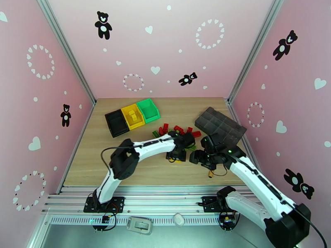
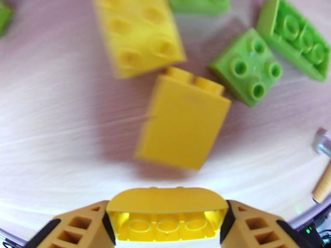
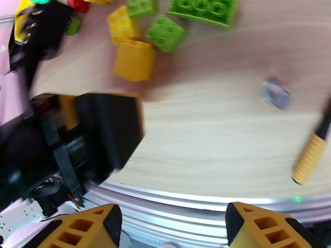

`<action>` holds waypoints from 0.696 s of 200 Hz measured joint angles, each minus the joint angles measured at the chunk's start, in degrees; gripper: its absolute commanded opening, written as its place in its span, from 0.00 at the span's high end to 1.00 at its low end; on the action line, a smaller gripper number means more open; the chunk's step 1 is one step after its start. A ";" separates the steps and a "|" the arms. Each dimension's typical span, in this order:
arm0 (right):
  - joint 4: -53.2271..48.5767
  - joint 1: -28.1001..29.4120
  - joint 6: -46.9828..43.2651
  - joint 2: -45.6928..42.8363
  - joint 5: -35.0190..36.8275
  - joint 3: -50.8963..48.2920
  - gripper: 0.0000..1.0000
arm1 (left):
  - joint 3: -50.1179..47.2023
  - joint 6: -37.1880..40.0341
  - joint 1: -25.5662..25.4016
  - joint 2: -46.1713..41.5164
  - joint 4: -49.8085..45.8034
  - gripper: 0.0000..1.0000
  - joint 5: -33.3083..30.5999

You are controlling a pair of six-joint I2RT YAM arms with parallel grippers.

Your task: Sort the legos into containers by color

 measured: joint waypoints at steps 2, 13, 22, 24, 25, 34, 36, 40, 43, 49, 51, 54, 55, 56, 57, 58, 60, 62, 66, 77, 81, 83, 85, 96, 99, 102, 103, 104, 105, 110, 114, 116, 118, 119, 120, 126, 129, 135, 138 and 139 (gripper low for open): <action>0.39 0.15 0.00 0.44 -0.07 0.04 0.30 | -0.28 0.09 0.26 -0.57 0.07 0.48 0.00; 2.21 1.53 0.48 3.65 -0.74 0.74 0.30 | -1.49 0.39 2.10 -3.56 0.63 0.48 -0.31; 3.63 2.93 0.61 6.73 -1.11 1.92 0.31 | -2.40 0.70 3.80 -5.92 1.11 0.47 -0.55; 3.85 3.21 0.66 7.48 -1.16 2.29 0.31 | -2.58 0.83 4.22 -6.43 1.14 0.47 -0.57; 3.96 3.32 0.66 7.80 -1.16 2.45 0.31 | -2.64 0.83 4.39 -6.60 1.16 0.47 -0.57; 5.07 4.74 0.81 11.32 -1.49 4.44 0.31 | -3.43 1.27 6.36 -8.68 1.42 0.47 -0.79; 5.35 5.05 0.85 12.09 -1.55 5.03 0.31 | -3.63 1.31 6.78 -9.07 1.51 0.47 -0.79; 5.84 5.53 0.85 13.60 -1.70 5.97 0.32 | -3.98 1.51 7.63 -9.81 1.60 0.47 -0.85; 6.14 5.92 0.85 14.60 -1.86 6.84 0.32 | -4.24 1.70 8.33 -10.29 1.70 0.48 -0.85; 6.67 6.60 0.81 16.92 -2.10 8.72 0.32 | -4.79 1.97 9.88 -11.26 1.86 0.48 -1.01; 6.93 6.84 0.85 17.77 -2.21 9.44 0.32 | -4.96 2.10 10.34 -11.56 1.92 0.47 -1.09; 7.23 7.13 0.74 19.04 -2.34 10.43 0.32 | -5.20 2.34 11.13 -11.93 1.99 0.48 -1.16; 7.37 7.30 0.76 19.54 -2.36 10.95 0.32 | -5.27 2.38 11.30 -12.00 2.01 0.47 -1.16; 7.41 7.37 0.79 19.80 -2.43 11.21 0.32 | -5.38 2.36 11.58 -12.15 2.10 0.48 -1.18; 7.50 7.50 0.76 20.33 -2.45 11.74 0.33 | -5.44 2.38 11.76 -12.22 2.14 0.47 -1.20; 7.58 7.56 0.76 20.68 -2.47 12.02 0.33 | -5.49 2.43 11.93 -12.31 2.16 0.47 -1.25; 7.74 7.78 0.66 21.66 -2.56 12.81 0.33 | -5.68 2.69 12.59 -12.52 2.23 0.47 -1.25; 7.82 7.98 0.59 22.43 -2.75 13.68 0.33 | -5.84 2.86 13.09 -12.70 2.32 0.48 -1.22; 8.09 8.26 0.39 23.96 -2.82 15.06 0.33 | -6.12 3.10 14.25 -12.98 2.36 0.47 -1.25; 8.46 9.05 -0.09 28.63 -3.37 19.87 0.33 | -6.60 3.87 17.18 -13.33 2.40 0.47 -1.25; 8.61 9.35 -0.48 30.45 -3.67 21.66 0.33 | -6.73 4.33 18.47 -13.35 2.38 0.47 -1.25; 8.59 9.42 -0.59 31.08 -3.76 22.40 0.34 | -6.75 4.42 18.84 -13.35 2.40 0.47 -1.25; 8.70 9.53 -0.59 31.98 -3.76 23.30 0.34 | -6.80 4.50 19.41 -13.35 2.43 0.47 -1.27; 8.61 10.01 -1.57 36.35 -4.52 28.02 0.34 | -6.82 5.49 22.64 -13.35 2.40 0.48 -1.25; 8.63 10.12 -1.70 37.53 -4.66 29.24 0.34 | -6.82 5.86 23.76 -13.35 2.40 0.48 -1.25; 8.46 10.19 -1.99 38.84 -4.96 30.75 0.34 | -6.78 6.08 24.63 -13.35 2.38 0.48 -1.25; 8.44 10.21 -1.99 39.10 -4.98 31.06 0.35 | -6.78 6.08 24.81 -13.35 2.40 0.48 -1.25; 8.39 10.23 -2.03 39.36 -5.03 31.32 0.35 | -6.78 6.23 25.18 -13.35 2.40 0.48 -1.25; 8.44 10.25 -2.19 39.87 -5.03 31.87 0.35 | -6.78 6.34 25.38 -13.35 2.43 0.48 -1.25; 8.17 10.34 -2.58 41.59 -5.44 33.86 0.35 | -6.56 6.78 26.95 -13.35 2.29 0.48 -1.25; 8.02 10.40 -2.82 43.06 -5.70 35.39 0.35 | -6.32 7.32 28.15 -13.20 2.23 0.48 -1.25; 7.96 10.40 -2.99 43.71 -5.81 36.20 0.35 | -6.14 7.43 28.79 -13.11 2.16 0.48 -1.25; 7.78 10.45 -3.10 44.35 -5.81 36.94 0.36 | -5.92 7.63 29.35 -13.03 2.14 0.47 -1.25; 7.76 10.45 -3.15 44.61 -5.86 37.20 0.36 | -5.86 7.76 29.55 -12.98 2.14 0.48 -1.25; 7.72 10.47 -3.30 45.11 -6.01 37.73 0.35 | -5.75 7.89 29.77 -12.92 2.14 0.48 -1.25; 7.28 10.47 -3.67 46.86 -6.29 39.69 0.35 | -4.87 8.50 31.52 -12.41 2.03 0.48 -1.25; 6.97 10.47 -3.96 47.93 -6.56 40.92 0.35 | -4.28 8.74 32.37 -12.11 1.88 0.48 -1.25; 6.32 10.47 -4.33 49.53 -6.86 42.75 0.35 | -3.13 9.42 33.83 -11.39 1.68 0.47 -1.27; 6.03 10.47 -4.59 50.27 -6.88 43.69 0.36 | -2.43 9.55 34.45 -11.06 1.49 0.48 -1.27; 5.95 10.47 -4.63 50.66 -6.95 44.09 0.36 | -2.08 9.73 34.77 -10.82 1.49 0.48 -1.27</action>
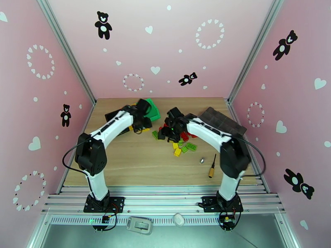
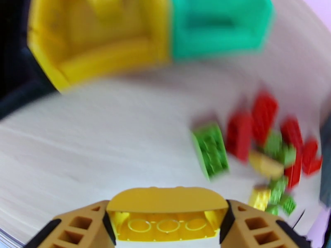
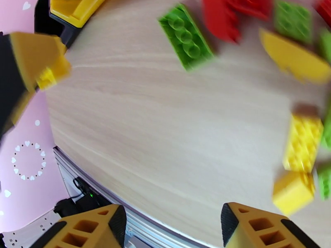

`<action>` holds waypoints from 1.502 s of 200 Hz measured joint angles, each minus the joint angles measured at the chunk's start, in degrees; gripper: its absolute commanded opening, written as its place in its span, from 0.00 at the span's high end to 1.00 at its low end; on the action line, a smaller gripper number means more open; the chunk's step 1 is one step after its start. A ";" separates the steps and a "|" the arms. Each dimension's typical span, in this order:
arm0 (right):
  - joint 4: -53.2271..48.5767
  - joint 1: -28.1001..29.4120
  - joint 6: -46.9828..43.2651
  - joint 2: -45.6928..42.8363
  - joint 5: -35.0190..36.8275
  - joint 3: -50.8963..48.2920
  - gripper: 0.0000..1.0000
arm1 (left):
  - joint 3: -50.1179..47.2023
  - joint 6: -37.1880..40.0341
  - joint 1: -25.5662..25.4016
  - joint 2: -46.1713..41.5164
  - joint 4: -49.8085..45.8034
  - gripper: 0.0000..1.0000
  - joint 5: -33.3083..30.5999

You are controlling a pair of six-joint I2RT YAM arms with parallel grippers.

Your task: Sort the legos into containers by color

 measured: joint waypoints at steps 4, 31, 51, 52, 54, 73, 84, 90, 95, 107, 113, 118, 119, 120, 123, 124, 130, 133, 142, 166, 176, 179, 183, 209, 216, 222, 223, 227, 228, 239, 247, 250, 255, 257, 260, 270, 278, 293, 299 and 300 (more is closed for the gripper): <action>-0.35 0.00 -0.26 0.94 -0.15 1.14 0.36 | 1.14 0.42 0.98 0.66 -0.22 0.47 0.00; -2.89 -0.42 -1.51 5.44 -1.03 7.08 0.35 | 9.66 2.84 5.68 6.36 -1.44 0.47 -0.39; -4.07 -0.98 -2.10 7.13 -1.44 9.79 0.35 | 17.05 4.26 7.93 11.80 -2.82 0.43 -0.68; -4.09 -1.03 -2.10 7.15 -1.44 9.86 0.35 | 17.33 4.31 8.00 12.00 -2.84 0.42 -0.70; -4.22 -1.16 -2.16 7.23 -1.46 10.01 0.35 | 18.14 4.57 8.20 12.66 -2.97 0.40 -0.76; -4.96 -2.38 -2.45 7.39 -1.51 10.54 0.34 | 24.87 5.57 9.77 17.86 -4.61 0.24 -0.83; -5.42 -3.06 -2.60 7.39 -1.42 10.71 0.34 | 27.96 5.92 10.36 20.24 -5.66 0.21 -0.81; -5.70 -3.43 -2.69 7.39 -1.33 10.75 0.34 | 29.51 6.34 10.69 21.38 -6.29 0.20 -0.81; -5.95 -3.67 -2.89 7.39 -1.27 10.75 0.34 | 30.67 6.58 10.86 22.14 -6.84 0.20 -0.81; -6.38 -4.22 -2.99 7.39 -0.90 10.73 0.34 | 32.74 6.84 11.10 23.21 -7.61 0.20 -0.81; -6.54 -4.37 -3.08 7.37 -0.59 10.69 0.34 | 33.09 6.93 11.10 23.30 -7.91 0.20 -0.79; -6.58 -4.42 -3.04 7.34 -0.44 10.56 0.34 | 33.20 7.04 11.10 23.30 -8.20 0.20 -0.76; -6.60 -4.42 -3.08 7.32 -0.31 10.54 0.34 | 33.20 7.06 11.08 23.28 -8.26 0.20 -0.76; -6.60 -4.42 -3.13 7.32 -0.31 10.49 0.33 | 33.22 7.08 11.08 23.26 -8.28 0.20 -0.76; -6.62 -4.44 -3.06 7.28 -0.11 10.32 0.33 | 33.22 7.08 11.02 23.08 -8.33 0.20 -0.74; -6.60 -4.44 -3.10 7.26 -0.09 10.29 0.34 | 33.22 7.10 10.99 23.06 -8.35 0.20 -0.74; -6.62 -4.44 -3.10 7.13 0.20 9.88 0.34 | 32.87 7.21 10.84 22.77 -8.11 0.20 -0.72; -6.60 -4.44 -3.08 6.97 0.44 9.51 0.34 | 32.46 7.26 10.82 22.56 -7.87 0.20 -0.70; -6.75 -4.44 -3.08 6.54 0.98 8.48 0.34 | 30.42 7.23 10.54 21.42 -7.45 0.20 -0.50; -7.21 -4.44 -3.08 4.11 2.75 4.50 0.36 | 19.69 7.08 8.79 15.08 -5.33 0.20 -0.20; -7.39 -4.44 -3.13 2.84 3.69 2.86 0.36 | 14.82 6.73 7.48 11.85 -4.20 0.20 0.17; -7.43 -4.44 -3.08 2.43 3.89 2.38 0.37 | 13.38 6.51 7.08 10.84 -3.76 0.20 0.28; -7.54 -4.44 -3.13 1.88 4.33 1.75 0.37 | 11.17 6.34 6.36 9.35 -3.15 0.20 0.57; -7.74 -4.44 -2.97 -1.57 6.23 -2.47 0.36 | -2.78 3.43 1.20 -0.39 1.77 0.18 2.58; -7.67 -4.44 -2.86 -2.43 6.56 -3.74 0.36 | -6.03 2.43 -0.35 -2.62 2.91 0.17 2.97; -7.52 -4.44 -2.62 -3.08 6.78 -4.90 0.36 | -8.61 1.42 -1.68 -4.28 3.93 0.17 3.37; -7.50 -4.44 -2.60 -3.23 6.82 -5.20 0.36 | -9.25 1.22 -1.97 -4.66 4.17 0.17 3.45; -7.30 -4.44 -2.38 -3.63 6.95 -5.97 0.35 | -10.80 0.44 -2.86 -5.62 4.98 0.17 3.80; -7.21 -4.44 -2.38 -3.78 6.97 -6.32 0.35 | -11.17 0.35 -3.02 -5.81 5.16 0.17 3.82; -6.84 -4.44 -1.70 -4.92 7.37 -8.72 0.35 | -15.52 -1.62 -5.49 -8.09 7.15 0.15 4.66; -6.56 -4.42 -1.31 -5.66 7.58 -10.54 0.35 | -18.01 -2.91 -7.17 -9.14 8.22 0.15 4.90; -6.47 -4.44 -1.05 -5.88 7.65 -11.15 0.35 | -18.84 -3.26 -7.76 -9.40 8.63 0.14 4.94; -6.19 -4.42 -0.79 -6.25 7.74 -12.11 0.35 | -20.15 -4.13 -8.83 -9.79 9.40 0.14 5.18; -6.16 -4.39 -0.66 -6.36 7.82 -12.50 0.35 | -20.68 -4.42 -9.20 -9.88 9.70 0.14 5.35; -6.03 -4.39 -0.39 -6.56 7.87 -12.98 0.35 | -21.33 -5.01 -9.77 -10.03 10.12 0.14 5.51; -5.60 -4.37 0.13 -7.17 8.09 -14.64 0.35 | -23.63 -6.49 -11.58 -10.32 11.80 0.13 5.97; -5.20 -4.37 0.68 -7.80 8.24 -16.09 0.35 | -25.07 -7.63 -12.74 -10.36 12.96 0.12 6.58; -4.20 -4.37 1.79 -9.01 8.70 -18.64 0.35 | -27.50 -9.75 -14.36 -10.38 15.23 0.10 7.52; -3.78 -4.37 2.29 -9.49 8.90 -19.71 0.35 | -28.37 -10.60 -14.73 -10.40 16.06 0.09 7.91; -3.72 -4.37 2.36 -9.55 8.90 -19.85 0.35 | -28.59 -10.75 -14.82 -10.40 16.31 0.09 7.98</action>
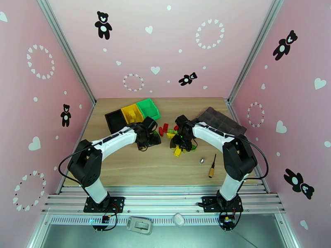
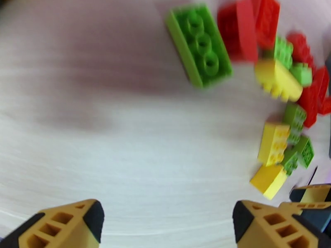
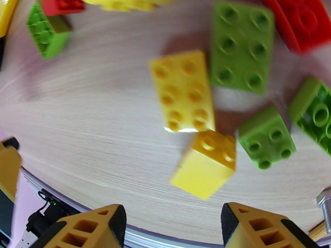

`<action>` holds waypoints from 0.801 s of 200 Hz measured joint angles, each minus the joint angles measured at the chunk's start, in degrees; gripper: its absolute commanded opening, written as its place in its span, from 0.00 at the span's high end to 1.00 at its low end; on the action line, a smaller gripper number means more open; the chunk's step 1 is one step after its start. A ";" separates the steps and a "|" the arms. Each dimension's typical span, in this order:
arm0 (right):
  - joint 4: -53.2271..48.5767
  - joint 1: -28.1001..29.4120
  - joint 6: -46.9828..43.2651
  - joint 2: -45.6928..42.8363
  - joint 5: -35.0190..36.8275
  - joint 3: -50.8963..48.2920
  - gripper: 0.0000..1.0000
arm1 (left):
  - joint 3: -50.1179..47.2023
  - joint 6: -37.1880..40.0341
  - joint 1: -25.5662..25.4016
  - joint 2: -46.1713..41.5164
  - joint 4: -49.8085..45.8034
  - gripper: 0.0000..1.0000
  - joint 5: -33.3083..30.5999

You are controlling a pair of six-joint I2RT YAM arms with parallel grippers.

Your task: Sort the legos into containers by color

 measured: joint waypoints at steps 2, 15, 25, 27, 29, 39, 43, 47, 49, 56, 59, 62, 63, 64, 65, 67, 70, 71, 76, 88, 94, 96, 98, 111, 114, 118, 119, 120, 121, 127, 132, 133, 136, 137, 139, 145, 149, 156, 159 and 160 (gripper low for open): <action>0.15 0.00 0.24 -0.15 0.02 -0.33 0.36 | -0.31 -0.33 -0.07 -0.02 0.28 0.09 0.15; 0.98 0.00 0.96 -0.74 0.15 -2.01 0.36 | -1.95 -1.88 -0.20 -0.04 1.73 0.07 0.74; 1.66 0.04 1.70 -0.83 0.20 -3.04 0.37 | -2.62 -2.56 -0.20 -0.04 2.25 0.06 0.81; 1.70 0.04 1.75 -0.83 0.20 -3.15 0.37 | -2.69 -2.67 -0.17 -0.07 2.32 0.06 0.81; 1.86 0.07 1.84 -0.83 0.17 -3.32 0.37 | -2.75 -2.86 -0.17 -0.04 2.45 0.06 0.81; 2.38 0.15 2.23 -0.83 0.20 -3.89 0.37 | -2.78 -3.13 -0.17 -0.04 2.73 0.06 0.81; 2.62 0.15 2.34 -0.83 0.20 -4.04 0.37 | -2.73 -3.17 -0.17 -0.04 2.84 0.06 0.83; 2.73 0.17 2.40 -0.83 0.24 -4.11 0.37 | -2.67 -3.17 -0.17 -0.04 2.84 0.06 0.85; 2.80 0.20 2.49 -0.83 0.22 -4.13 0.37 | -2.60 -3.17 -0.17 -0.04 2.84 0.07 0.85; 3.17 0.22 2.71 -0.83 0.26 -4.17 0.37 | -2.29 -3.15 -0.17 -0.04 2.71 0.06 0.90; 3.30 0.22 2.73 -0.83 0.22 -4.17 0.37 | -2.10 -3.13 -0.17 -0.04 2.62 0.06 0.90; 3.48 0.22 2.78 -0.83 0.20 -4.17 0.38 | -1.90 -3.13 -0.17 -0.04 2.56 0.06 0.92; 3.52 0.22 2.78 -0.83 0.22 -4.17 0.38 | -1.81 -3.13 -0.17 -0.04 2.56 0.07 0.92; 3.61 0.22 2.84 -0.83 0.24 -4.17 0.38 | -1.75 -3.10 -0.17 -0.04 2.56 0.06 0.92; 3.63 0.22 2.84 -0.83 0.24 -4.15 0.38 | -1.64 -3.10 -0.17 -0.04 2.54 0.07 0.92; 3.78 0.22 2.91 -0.83 0.24 -4.17 0.38 | -1.51 -3.10 -0.17 -0.04 2.51 0.07 0.92; 3.91 0.22 2.95 -0.83 0.24 -4.15 0.38 | -1.22 -3.10 -0.17 -0.04 2.51 0.07 0.92; 3.93 0.22 2.93 -0.81 0.26 -4.15 0.38 | -1.09 -3.10 -0.17 -0.04 2.51 0.07 0.92; 4.13 0.22 2.99 -0.81 0.24 -4.17 0.38 | -0.68 -3.08 -0.17 -0.04 2.58 0.07 0.92; 4.48 0.22 3.15 -0.59 0.24 -4.07 0.38 | 0.11 -3.10 -0.17 -0.04 2.67 0.07 0.92; 4.48 0.26 3.19 -0.28 0.24 -3.85 0.39 | 0.33 -3.10 -0.17 -0.04 2.67 0.07 0.92; 4.46 0.26 3.17 -0.17 0.26 -3.76 0.38 | 0.37 -3.10 -0.17 -0.04 2.69 0.07 0.92; 4.50 0.28 3.15 0.00 0.26 -3.65 0.38 | 0.42 -3.10 -0.17 -0.04 2.67 0.07 0.92; 4.46 0.50 3.13 1.38 0.44 -2.71 0.39 | 0.46 -3.08 -0.17 -0.04 2.62 0.07 0.92; 4.48 0.57 3.13 1.84 0.42 -2.40 0.39 | 0.44 -3.10 -0.17 -0.04 2.60 0.07 0.92; 4.48 0.66 3.10 2.23 0.50 -2.16 0.39 | 0.44 -3.08 -0.17 -0.04 2.58 0.07 0.92; 4.48 0.68 3.13 2.40 0.52 -2.08 0.39 | 0.44 -3.10 -0.17 -0.04 2.58 0.07 0.92; 4.50 0.70 3.13 2.49 0.52 -2.03 0.39 | 0.44 -3.10 -0.17 -0.04 2.58 0.07 0.92; 4.46 0.72 3.13 2.64 0.52 -1.95 0.39 | 0.44 -3.10 -0.17 -0.04 2.58 0.07 0.92; 4.48 0.90 3.15 3.23 0.68 -1.68 0.39 | 0.44 -3.10 -0.09 -0.04 2.58 0.07 0.92; 4.48 0.96 3.13 3.69 0.74 -1.55 0.39 | 0.44 -3.10 -0.02 -0.04 2.60 0.07 0.92; 4.48 1.01 3.15 3.80 0.76 -1.53 0.39 | 0.44 -3.10 -0.02 -0.04 2.58 0.07 0.92; 4.46 1.03 3.17 4.00 0.85 -1.49 0.39 | 0.44 -3.10 -0.02 -0.04 2.58 0.07 0.92; 4.48 1.03 3.15 4.04 0.85 -1.49 0.39 | 0.44 -3.08 0.00 -0.04 2.58 0.07 0.92; 4.46 1.03 3.13 4.20 0.94 -1.46 0.39 | 0.44 -3.10 0.04 -0.04 2.58 0.07 0.92; 4.42 1.11 3.10 4.55 1.07 -1.40 0.39 | 0.44 -3.10 0.11 -0.04 2.58 0.07 0.92; 4.37 1.18 3.13 4.72 1.22 -1.36 0.39 | 0.44 -3.10 0.22 -0.04 2.60 0.07 0.92; 4.31 1.27 3.17 4.96 1.51 -1.25 0.40 | 0.39 -3.10 0.39 -0.04 2.62 0.07 0.92; 4.24 1.27 3.13 5.07 1.62 -1.11 0.40 | 0.37 -3.10 0.52 -0.04 2.64 0.07 0.92; 4.17 1.27 3.13 5.09 1.62 -1.09 0.40 | 0.35 -3.10 0.57 -0.04 2.64 0.08 0.92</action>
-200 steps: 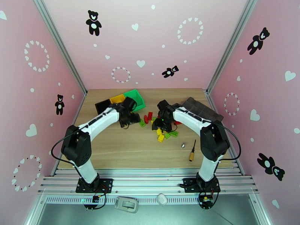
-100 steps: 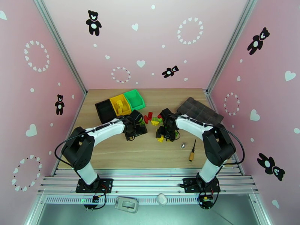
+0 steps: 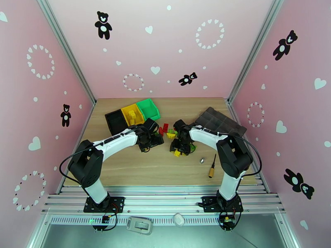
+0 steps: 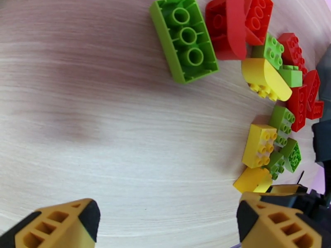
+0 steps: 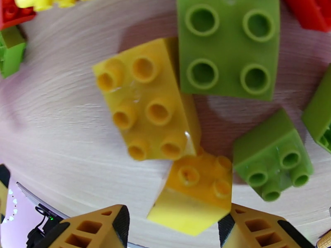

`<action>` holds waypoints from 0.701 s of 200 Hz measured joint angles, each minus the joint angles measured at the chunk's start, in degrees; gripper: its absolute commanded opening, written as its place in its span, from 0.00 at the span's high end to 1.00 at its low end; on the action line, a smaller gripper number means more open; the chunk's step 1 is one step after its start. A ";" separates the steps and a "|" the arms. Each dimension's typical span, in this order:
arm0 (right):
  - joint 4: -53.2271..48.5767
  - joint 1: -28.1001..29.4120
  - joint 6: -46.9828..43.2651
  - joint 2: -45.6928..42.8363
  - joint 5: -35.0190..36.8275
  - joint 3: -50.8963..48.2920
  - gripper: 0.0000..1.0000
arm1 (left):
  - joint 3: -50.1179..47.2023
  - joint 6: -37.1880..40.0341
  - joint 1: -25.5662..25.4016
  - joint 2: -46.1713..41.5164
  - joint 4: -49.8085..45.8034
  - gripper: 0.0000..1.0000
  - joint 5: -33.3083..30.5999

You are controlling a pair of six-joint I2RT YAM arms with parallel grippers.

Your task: Sort the legos into containers by color

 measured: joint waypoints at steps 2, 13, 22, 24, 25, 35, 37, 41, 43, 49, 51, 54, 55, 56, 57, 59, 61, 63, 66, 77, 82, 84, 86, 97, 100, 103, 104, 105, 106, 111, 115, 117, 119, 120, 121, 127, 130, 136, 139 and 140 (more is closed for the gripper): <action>-0.09 0.00 0.02 0.07 0.13 0.09 0.40 | -0.04 0.00 0.09 0.00 0.02 0.07 0.00; -0.48 0.02 -0.02 0.48 0.48 0.76 0.41 | -0.28 0.00 0.63 0.00 0.02 0.07 0.00; -0.66 0.00 -0.09 0.90 0.76 1.44 0.42 | -0.63 0.00 1.09 -0.02 0.02 0.07 0.00; -0.68 0.00 -0.02 1.01 0.85 1.62 0.42 | -0.72 0.00 1.20 -0.02 0.00 0.07 0.00; -0.70 0.00 -0.04 1.05 0.90 1.66 0.42 | -0.76 0.00 1.25 -0.02 0.00 0.08 0.00; -0.79 0.00 -0.28 1.57 1.16 2.36 0.44 | -1.16 0.00 1.79 -0.02 0.00 0.07 0.00; -0.81 0.00 -0.26 1.64 1.18 2.47 0.44 | -1.25 0.00 1.86 -0.02 0.04 0.07 0.00; -0.81 0.00 -0.31 1.86 1.33 2.67 0.44 | -1.40 0.00 2.08 -0.04 0.00 0.08 0.00; -0.85 0.00 -0.37 1.95 1.38 2.75 0.45 | -1.46 0.00 2.16 -0.04 0.00 0.08 0.00; -0.94 0.00 -0.42 2.25 1.51 3.02 0.45 | -1.77 0.00 2.47 -0.13 0.02 0.07 0.00; -1.01 0.02 -0.42 2.36 1.57 3.08 0.46 | -1.81 0.00 2.51 -0.15 0.00 0.07 0.00; -1.03 0.07 -0.44 2.47 1.60 3.19 0.46 | -1.99 0.00 2.62 -0.26 0.00 0.07 0.00; -1.05 0.07 -0.48 2.51 1.55 3.21 0.46 | -2.01 0.00 2.64 -0.28 0.00 0.07 0.00; -1.05 0.07 -0.48 2.54 1.60 3.23 0.46 | -2.03 0.00 2.69 -0.28 0.00 0.07 0.00; -1.05 0.07 -0.44 2.56 1.62 3.23 0.46 | -2.10 0.00 2.73 -0.35 0.00 0.07 0.00; -1.07 0.09 -0.50 2.62 1.68 3.30 0.47 | -2.16 0.00 2.84 -0.42 -0.02 0.08 0.00; -1.11 0.13 -0.48 2.71 1.73 3.32 0.47 | -2.23 0.00 2.89 -0.46 0.00 0.07 0.00; -1.16 0.15 -0.48 2.75 1.73 3.41 0.48 | -2.34 0.00 2.93 -0.55 0.02 0.07 0.00; -1.22 0.20 -0.50 2.82 1.75 3.45 0.48 | -2.47 0.00 2.99 -0.68 0.02 0.08 0.00; -1.42 0.39 -0.83 3.10 1.97 3.65 0.52 | -2.93 -0.02 3.34 -1.27 0.00 0.08 0.00; -1.49 0.48 -0.98 3.23 1.97 3.72 0.53 | -3.10 -0.02 3.56 -1.51 0.04 0.08 0.00; -1.53 0.50 -0.90 3.30 1.97 3.74 0.54 | -3.19 -0.02 3.58 -1.60 0.07 0.08 0.00; -1.55 0.50 -1.05 3.34 1.97 3.76 0.55 | -3.26 -0.02 3.63 -1.68 0.07 0.08 0.00; -1.86 0.74 -1.14 3.48 2.16 3.80 0.58 | -3.69 -0.02 3.93 -2.19 0.04 0.08 0.00; -1.90 0.79 -1.42 3.48 2.19 3.82 0.58 | -3.82 -0.04 4.04 -2.29 0.07 0.08 0.00; -2.01 0.83 -1.29 3.48 2.25 3.85 0.59 | -3.93 -0.04 4.15 -2.40 0.09 0.08 0.00; -2.01 0.83 -1.27 3.48 2.23 3.85 0.59 | -3.98 -0.04 4.20 -2.45 0.07 0.08 0.00; -2.05 0.85 -1.40 3.48 2.23 3.85 0.59 | -4.00 -0.04 4.24 -2.49 0.07 0.08 0.00; -2.05 0.87 -1.46 3.48 2.23 3.87 0.59 | -4.04 -0.04 4.33 -2.54 0.07 0.08 0.00; -2.21 0.96 -1.42 3.48 2.32 3.96 0.60 | -4.20 -0.04 4.50 -2.67 0.07 0.08 0.00; -2.32 1.03 -1.55 3.48 2.40 4.02 0.61 | -4.33 -0.04 4.72 -2.82 0.09 0.08 0.00; -2.36 1.07 -1.51 3.48 2.38 4.07 0.61 | -4.37 -0.04 4.81 -2.89 0.09 0.08 0.00; -2.38 1.09 -1.51 3.48 2.45 4.11 0.61 | -4.44 -0.04 4.96 -2.97 0.07 0.08 0.00; -2.40 1.11 -1.55 3.48 2.38 4.13 0.61 | -4.46 -0.07 5.03 -3.02 0.07 0.08 0.00; -2.43 1.14 -1.57 3.48 2.47 4.15 0.61 | -4.50 -0.04 5.11 -3.06 0.07 0.08 0.02; -2.54 1.25 -1.73 3.48 2.45 4.28 0.63 | -4.72 -0.07 5.51 -3.39 0.07 0.08 0.02; -2.58 1.27 -1.73 3.48 2.43 4.33 0.63 | -4.81 -0.07 5.68 -3.54 0.07 0.08 0.02; -2.58 1.42 -1.86 3.48 2.36 4.39 0.65 | -4.98 -0.15 6.23 -4.00 0.07 0.08 0.02; -2.62 1.46 -1.95 3.48 2.32 4.46 0.66 | -5.05 -0.20 6.45 -4.28 0.04 0.08 0.02; -2.60 1.49 -2.01 3.48 2.34 4.48 0.66 | -5.07 -0.20 6.54 -4.37 0.07 0.08 0.02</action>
